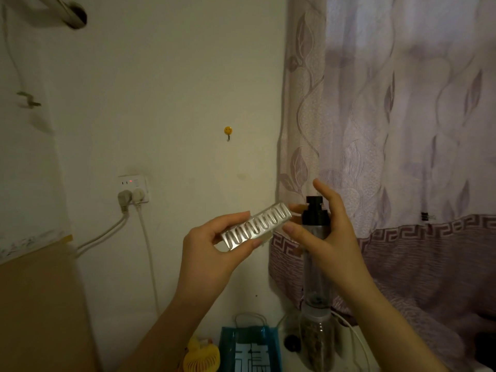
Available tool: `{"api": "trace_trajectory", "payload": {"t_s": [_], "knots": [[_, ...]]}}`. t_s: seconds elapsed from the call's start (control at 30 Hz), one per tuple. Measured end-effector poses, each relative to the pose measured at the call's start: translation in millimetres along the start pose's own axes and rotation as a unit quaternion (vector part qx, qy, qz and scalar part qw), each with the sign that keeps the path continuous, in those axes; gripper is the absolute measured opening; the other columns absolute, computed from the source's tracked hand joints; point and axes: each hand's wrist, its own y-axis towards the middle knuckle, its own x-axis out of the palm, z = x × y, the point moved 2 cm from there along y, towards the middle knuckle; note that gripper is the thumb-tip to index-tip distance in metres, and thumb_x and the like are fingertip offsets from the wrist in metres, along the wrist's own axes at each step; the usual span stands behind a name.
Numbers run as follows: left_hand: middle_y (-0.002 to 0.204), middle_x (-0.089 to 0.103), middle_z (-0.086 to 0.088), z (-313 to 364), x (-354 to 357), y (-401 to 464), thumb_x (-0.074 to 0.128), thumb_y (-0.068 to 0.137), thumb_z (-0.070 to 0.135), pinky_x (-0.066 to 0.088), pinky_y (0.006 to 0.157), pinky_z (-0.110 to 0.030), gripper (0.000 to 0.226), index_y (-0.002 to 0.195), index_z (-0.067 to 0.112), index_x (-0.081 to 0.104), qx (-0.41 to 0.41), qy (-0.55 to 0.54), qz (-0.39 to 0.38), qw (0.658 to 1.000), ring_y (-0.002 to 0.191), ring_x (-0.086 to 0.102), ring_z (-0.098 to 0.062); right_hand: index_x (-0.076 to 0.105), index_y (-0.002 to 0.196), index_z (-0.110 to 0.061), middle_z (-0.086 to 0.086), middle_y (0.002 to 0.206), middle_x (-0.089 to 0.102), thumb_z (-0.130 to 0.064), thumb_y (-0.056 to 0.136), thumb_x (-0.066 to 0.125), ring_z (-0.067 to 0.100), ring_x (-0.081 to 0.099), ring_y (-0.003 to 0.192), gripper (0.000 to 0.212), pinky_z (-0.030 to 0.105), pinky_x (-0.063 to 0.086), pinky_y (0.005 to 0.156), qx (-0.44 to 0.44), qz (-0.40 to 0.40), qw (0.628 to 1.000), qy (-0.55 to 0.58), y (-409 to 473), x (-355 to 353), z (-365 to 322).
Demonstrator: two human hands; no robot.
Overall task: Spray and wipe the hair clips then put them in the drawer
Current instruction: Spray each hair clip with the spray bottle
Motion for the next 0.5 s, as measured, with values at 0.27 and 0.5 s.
{"api": "trace_trajectory", "payload": {"t_s": [0.27, 0.5], "knots": [[0.102, 0.067, 0.026, 1.3, 6.9, -9.0, 0.075, 0.065, 0.033, 0.050, 0.072, -0.009, 0.041, 0.105, 0.036, 0.065, 0.044, 0.037, -0.004, 0.998, 0.091, 0.065, 0.004, 0.054, 0.115, -0.026, -0.015, 0.087, 0.069, -0.022, 0.068, 0.072, 0.005, 0.068, 0.079, 0.050, 0.020, 0.053, 0.053, 0.034, -0.002, 0.997, 0.062, 2.0, 0.0, 11.2], [0.102, 0.069, 0.020, -9.6, 6.8, -8.4, 0.084, 0.063, 0.018, 0.048, 0.075, -0.007, 0.054, 0.109, 0.037, 0.063, 0.043, 0.043, -0.061, 0.996, 0.093, 0.064, 0.003, 0.056, 0.110, -0.028, -0.013, 0.085, 0.069, -0.019, 0.067, 0.074, 0.008, 0.069, 0.076, 0.048, 0.022, 0.054, 0.053, 0.044, -0.019, 0.996, 0.078, 2.5, -5.5, 19.9]]}}
